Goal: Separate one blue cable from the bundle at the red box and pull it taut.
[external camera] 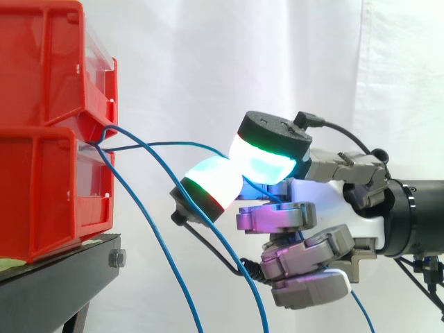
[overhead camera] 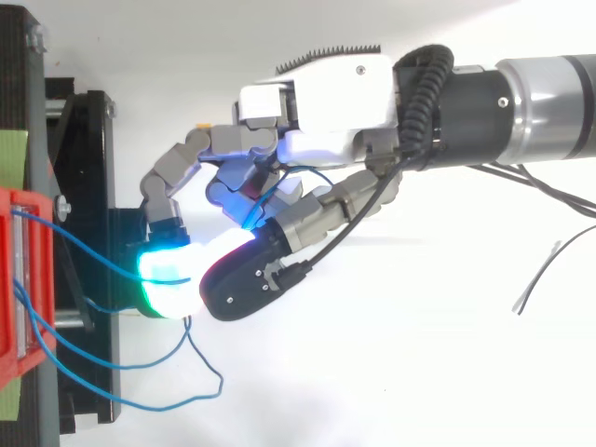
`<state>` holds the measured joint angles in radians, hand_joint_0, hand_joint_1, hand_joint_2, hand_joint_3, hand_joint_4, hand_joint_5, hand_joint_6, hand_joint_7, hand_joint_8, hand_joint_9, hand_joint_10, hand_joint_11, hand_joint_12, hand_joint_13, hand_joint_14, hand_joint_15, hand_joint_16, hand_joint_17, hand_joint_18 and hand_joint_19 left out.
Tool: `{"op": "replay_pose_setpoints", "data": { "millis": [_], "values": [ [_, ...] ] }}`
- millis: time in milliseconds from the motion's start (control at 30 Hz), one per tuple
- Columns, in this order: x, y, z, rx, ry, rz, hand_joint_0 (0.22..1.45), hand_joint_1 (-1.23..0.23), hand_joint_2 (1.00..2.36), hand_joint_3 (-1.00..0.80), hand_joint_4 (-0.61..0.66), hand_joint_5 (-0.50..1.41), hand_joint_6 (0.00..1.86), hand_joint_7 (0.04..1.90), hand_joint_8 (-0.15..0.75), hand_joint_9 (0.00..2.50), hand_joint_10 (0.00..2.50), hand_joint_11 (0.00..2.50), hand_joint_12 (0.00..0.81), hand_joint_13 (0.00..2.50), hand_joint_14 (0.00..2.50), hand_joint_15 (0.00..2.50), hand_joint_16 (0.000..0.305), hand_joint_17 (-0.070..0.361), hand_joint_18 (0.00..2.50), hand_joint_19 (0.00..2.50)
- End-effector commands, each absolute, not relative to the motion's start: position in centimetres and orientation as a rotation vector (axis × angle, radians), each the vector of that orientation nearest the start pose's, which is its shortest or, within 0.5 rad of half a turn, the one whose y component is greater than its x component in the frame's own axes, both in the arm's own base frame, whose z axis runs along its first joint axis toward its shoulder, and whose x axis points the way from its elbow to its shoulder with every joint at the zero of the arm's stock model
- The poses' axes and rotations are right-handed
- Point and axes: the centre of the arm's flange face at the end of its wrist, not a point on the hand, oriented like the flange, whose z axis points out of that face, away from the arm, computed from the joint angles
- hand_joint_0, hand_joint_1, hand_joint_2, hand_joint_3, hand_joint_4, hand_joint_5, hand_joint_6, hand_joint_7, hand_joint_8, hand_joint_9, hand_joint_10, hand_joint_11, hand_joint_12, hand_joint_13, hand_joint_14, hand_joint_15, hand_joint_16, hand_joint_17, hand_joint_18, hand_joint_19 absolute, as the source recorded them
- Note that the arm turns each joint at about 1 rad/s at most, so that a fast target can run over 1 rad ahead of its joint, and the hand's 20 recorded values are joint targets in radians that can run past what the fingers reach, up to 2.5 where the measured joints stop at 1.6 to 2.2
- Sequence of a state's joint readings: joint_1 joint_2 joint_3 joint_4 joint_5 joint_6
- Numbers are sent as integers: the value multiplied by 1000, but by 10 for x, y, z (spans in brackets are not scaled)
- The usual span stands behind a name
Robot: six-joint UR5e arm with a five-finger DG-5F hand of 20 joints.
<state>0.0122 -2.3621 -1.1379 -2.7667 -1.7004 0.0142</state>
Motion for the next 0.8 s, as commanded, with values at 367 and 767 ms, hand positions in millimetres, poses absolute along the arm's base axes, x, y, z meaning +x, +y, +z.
{"op": "replay_pose_setpoints", "data": {
  "millis": [367, 767],
  "values": [
    [752, -117, 250, 1084, 1433, 1194, 524, -832, 1696, 54, -482, -38, 835, 1155, 127, 810, 2500, 1246, 402, 1022, 2076, 991, 62, 139, 1202, 1241],
    [748, -119, 247, 1098, 1456, 1191, 511, -804, 1741, 24, -474, -48, 863, 1087, 145, 802, 2500, 1119, 418, 1007, 2002, 964, 64, 143, 1156, 1163]
  ]
}}
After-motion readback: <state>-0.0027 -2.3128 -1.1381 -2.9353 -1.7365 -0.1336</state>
